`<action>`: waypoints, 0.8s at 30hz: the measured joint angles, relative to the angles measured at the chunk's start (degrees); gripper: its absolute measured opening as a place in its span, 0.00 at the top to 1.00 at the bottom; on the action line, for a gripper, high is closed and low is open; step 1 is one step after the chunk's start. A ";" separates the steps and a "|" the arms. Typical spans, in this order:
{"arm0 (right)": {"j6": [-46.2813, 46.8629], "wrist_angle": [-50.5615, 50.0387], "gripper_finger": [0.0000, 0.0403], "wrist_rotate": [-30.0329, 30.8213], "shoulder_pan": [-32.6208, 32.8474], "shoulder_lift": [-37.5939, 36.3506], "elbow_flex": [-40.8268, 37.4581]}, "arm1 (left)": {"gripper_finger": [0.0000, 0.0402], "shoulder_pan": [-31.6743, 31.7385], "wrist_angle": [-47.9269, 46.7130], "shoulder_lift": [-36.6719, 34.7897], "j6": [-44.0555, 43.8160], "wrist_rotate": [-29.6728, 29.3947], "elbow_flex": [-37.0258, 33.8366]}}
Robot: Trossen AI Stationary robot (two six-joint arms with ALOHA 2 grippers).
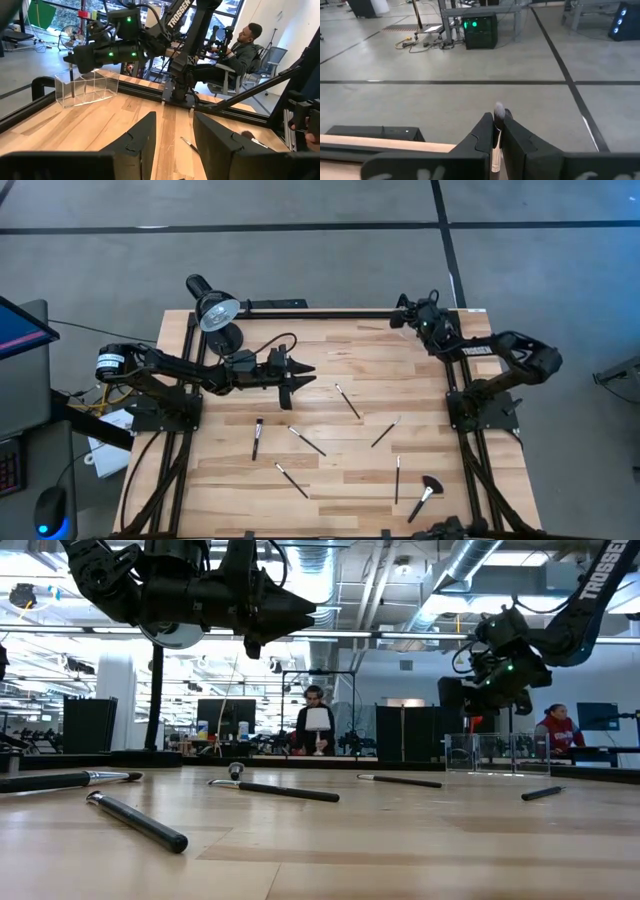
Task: Sort items
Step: Put the foundation brush into the transparent organizer
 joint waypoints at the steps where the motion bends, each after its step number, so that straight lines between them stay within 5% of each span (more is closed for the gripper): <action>1: -0.03 0.00 0.97 -0.03 0.01 0.29 0.21 | 0.69 0.00 0.00 -0.02 0.19 0.00 0.00; 18: -0.68 -0.41 0.95 -1.79 -0.07 7.58 5.42 | 0.69 0.00 -0.02 -0.02 0.44 -0.02 0.00; 24: -0.63 -1.60 0.87 -3.68 0.04 8.16 6.52 | 0.69 0.00 -0.05 -0.02 0.44 -0.02 0.00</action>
